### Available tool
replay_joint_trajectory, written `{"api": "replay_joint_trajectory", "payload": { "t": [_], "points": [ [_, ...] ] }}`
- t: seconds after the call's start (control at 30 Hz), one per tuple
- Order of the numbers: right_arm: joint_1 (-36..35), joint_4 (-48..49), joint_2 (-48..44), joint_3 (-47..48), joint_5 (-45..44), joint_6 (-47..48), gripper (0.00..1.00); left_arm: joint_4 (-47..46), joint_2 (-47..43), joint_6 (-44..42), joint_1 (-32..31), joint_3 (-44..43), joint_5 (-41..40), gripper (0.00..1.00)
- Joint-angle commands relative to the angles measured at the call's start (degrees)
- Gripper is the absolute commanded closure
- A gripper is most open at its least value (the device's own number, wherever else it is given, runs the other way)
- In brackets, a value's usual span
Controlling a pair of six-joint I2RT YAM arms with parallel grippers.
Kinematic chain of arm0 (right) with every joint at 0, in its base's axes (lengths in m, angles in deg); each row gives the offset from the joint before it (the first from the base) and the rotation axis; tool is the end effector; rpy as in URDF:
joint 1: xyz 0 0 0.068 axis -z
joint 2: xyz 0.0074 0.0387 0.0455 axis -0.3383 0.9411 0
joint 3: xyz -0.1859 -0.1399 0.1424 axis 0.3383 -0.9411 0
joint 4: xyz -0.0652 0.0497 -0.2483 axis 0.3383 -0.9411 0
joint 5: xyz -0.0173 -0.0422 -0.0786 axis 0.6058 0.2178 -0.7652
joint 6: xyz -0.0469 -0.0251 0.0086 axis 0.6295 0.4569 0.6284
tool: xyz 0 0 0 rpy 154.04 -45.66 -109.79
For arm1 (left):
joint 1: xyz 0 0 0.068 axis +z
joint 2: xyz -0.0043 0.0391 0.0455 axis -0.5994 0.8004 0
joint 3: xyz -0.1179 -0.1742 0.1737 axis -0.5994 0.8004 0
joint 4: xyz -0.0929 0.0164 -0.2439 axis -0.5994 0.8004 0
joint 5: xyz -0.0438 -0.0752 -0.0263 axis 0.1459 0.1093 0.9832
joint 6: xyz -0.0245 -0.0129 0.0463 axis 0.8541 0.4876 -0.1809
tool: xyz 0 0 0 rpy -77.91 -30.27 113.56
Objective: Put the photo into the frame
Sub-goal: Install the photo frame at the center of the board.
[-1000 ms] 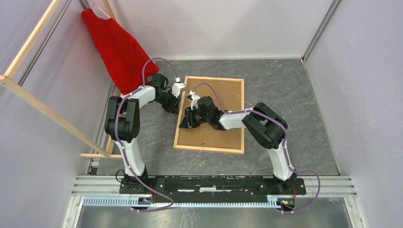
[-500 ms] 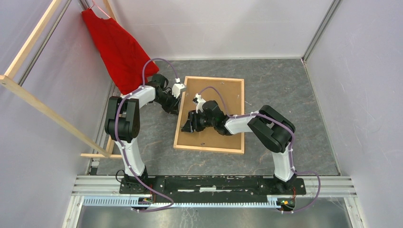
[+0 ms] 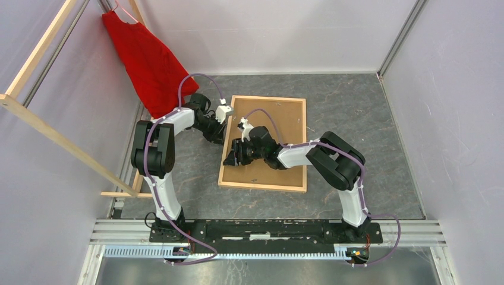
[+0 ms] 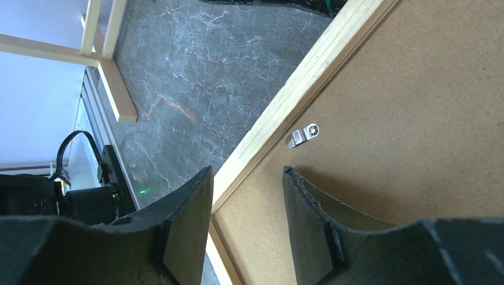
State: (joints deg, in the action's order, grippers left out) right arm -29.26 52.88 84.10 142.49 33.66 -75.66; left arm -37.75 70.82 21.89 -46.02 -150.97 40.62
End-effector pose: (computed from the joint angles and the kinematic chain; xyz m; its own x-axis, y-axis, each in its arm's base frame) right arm 0.2663 0.3264 0.1298 -0.8450 -0.0182 -0.5345 -0.4648 0.5193 0.7171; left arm 0.3709 -0.0800 0.1541 -0.5881 0.5907 -0.5525 0.7934 0.5541 -0.2520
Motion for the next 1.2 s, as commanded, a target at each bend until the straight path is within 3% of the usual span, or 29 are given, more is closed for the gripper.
{"api": "replay_joint_trajectory", "payload": {
  "t": [0.0, 1.17],
  "points": [
    [-0.18, -2.06, 1.20, 2.00, -2.68, 1.40, 0.48, 0.81, -1.04, -1.98, -1.27, 0.68, 3.16, 0.73],
    [0.68, -3.73, 4.73, 5.17, -7.96, 0.84, 0.57, 0.81, -1.22, -3.56, -1.97, 1.82, 4.01, 0.76]
  ]
}}
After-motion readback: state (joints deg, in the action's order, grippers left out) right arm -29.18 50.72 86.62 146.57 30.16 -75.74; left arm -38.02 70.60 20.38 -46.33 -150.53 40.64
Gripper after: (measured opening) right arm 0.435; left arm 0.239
